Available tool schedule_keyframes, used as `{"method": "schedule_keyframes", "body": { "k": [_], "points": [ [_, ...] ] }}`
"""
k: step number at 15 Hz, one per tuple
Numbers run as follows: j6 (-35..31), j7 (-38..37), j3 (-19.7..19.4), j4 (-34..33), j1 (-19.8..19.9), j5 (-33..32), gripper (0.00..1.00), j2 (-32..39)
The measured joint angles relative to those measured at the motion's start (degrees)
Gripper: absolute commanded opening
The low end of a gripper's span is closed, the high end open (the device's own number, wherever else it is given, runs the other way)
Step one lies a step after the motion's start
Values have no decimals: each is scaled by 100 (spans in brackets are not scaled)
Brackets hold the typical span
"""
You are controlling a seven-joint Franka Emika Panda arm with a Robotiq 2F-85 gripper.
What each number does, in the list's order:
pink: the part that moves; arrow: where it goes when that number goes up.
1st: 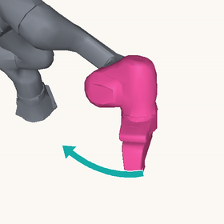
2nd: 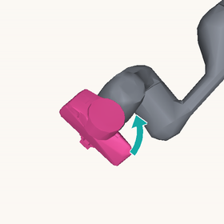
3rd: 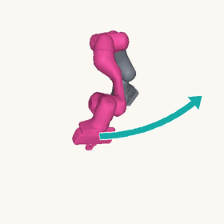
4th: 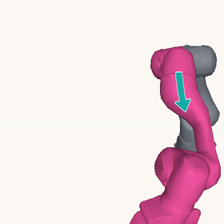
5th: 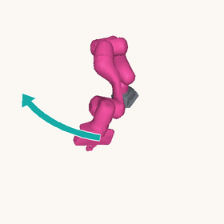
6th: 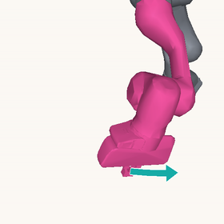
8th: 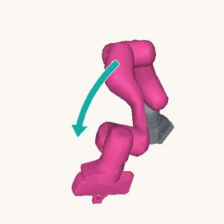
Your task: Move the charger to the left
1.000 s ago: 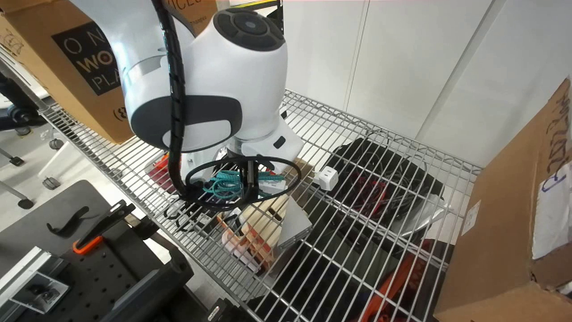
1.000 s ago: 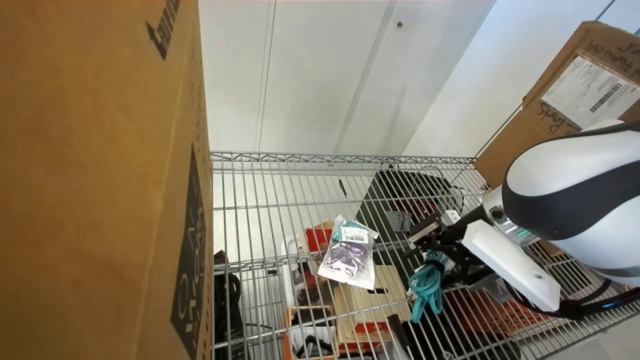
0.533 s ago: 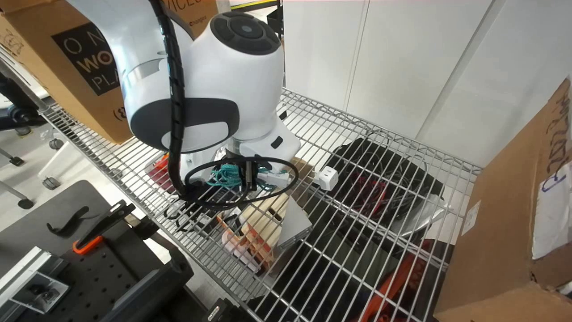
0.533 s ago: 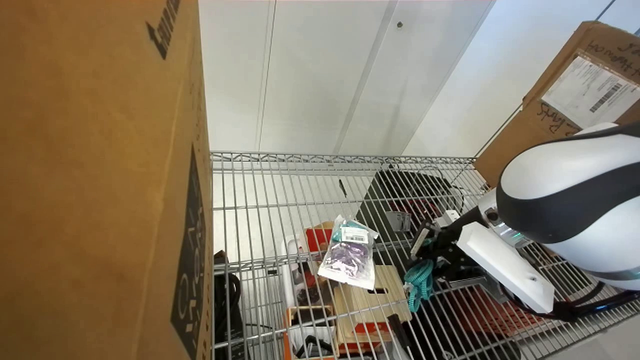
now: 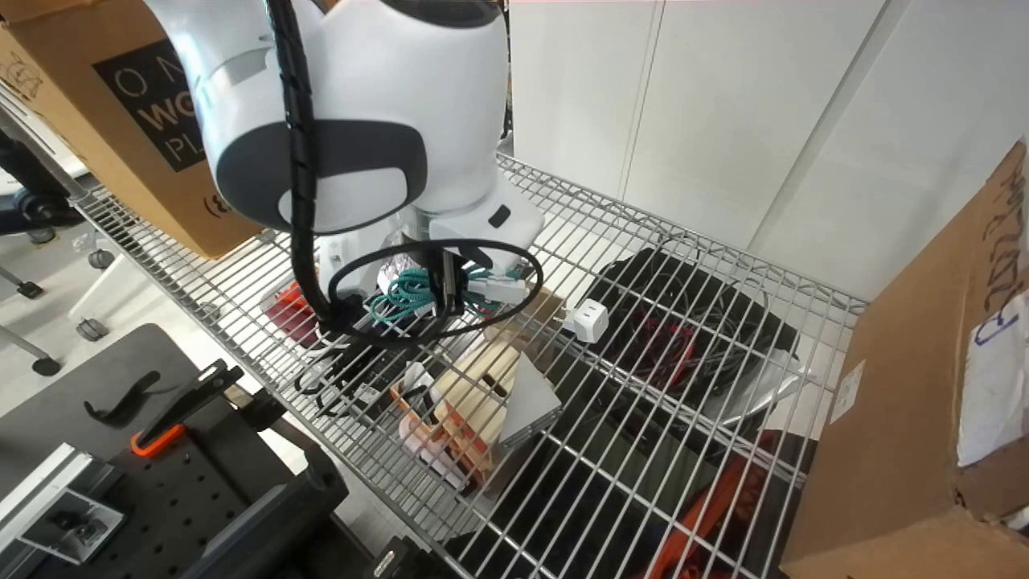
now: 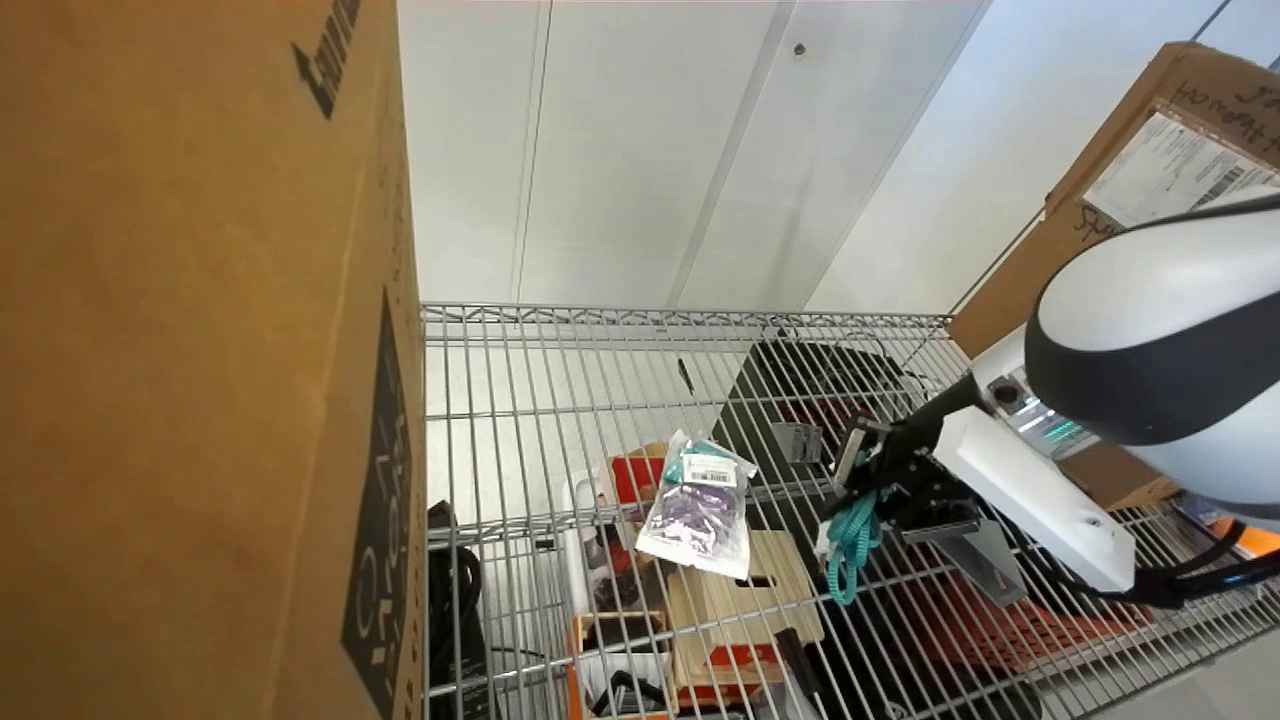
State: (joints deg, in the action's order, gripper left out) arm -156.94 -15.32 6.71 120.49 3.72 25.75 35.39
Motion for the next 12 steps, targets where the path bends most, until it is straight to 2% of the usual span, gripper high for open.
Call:
{"method": "schedule_keyframes", "body": {
  "k": [6, 12],
  "points": [
    [1172, 29, -312, -179, -307, -853, 6, -714],
    [1869, 767, -513, -701, -296, -1366, 6, -774]
  ]
}}
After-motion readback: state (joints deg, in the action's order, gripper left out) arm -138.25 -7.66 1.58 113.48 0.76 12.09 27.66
